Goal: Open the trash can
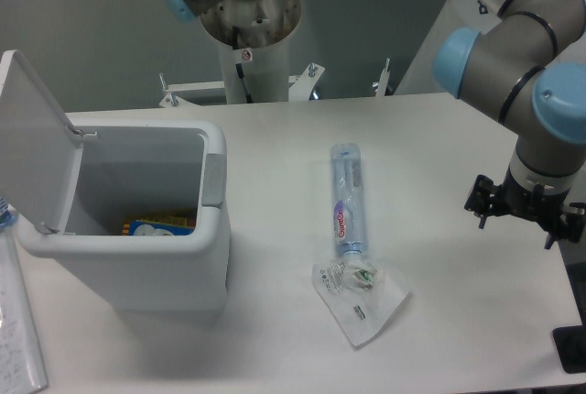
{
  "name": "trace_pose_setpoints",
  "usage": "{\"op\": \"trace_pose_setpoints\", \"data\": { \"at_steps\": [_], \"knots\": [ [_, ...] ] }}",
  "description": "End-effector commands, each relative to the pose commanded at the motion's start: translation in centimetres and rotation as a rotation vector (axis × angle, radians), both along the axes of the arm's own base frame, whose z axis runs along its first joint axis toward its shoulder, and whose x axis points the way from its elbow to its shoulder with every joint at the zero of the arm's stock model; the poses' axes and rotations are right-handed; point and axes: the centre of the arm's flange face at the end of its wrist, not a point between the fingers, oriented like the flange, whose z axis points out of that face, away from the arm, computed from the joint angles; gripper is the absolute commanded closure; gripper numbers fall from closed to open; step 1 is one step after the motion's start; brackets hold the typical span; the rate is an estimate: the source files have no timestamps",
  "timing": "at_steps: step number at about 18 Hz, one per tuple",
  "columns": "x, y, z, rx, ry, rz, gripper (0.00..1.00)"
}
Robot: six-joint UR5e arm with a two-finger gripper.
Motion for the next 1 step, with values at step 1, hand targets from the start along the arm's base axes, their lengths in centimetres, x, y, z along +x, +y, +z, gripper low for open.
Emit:
{"op": "trace_pose_setpoints", "data": {
  "at_steps": [1],
  "knots": [
    [0.00,0.00,0.00,0.000,0.000,0.000,0.00]
  ]
}}
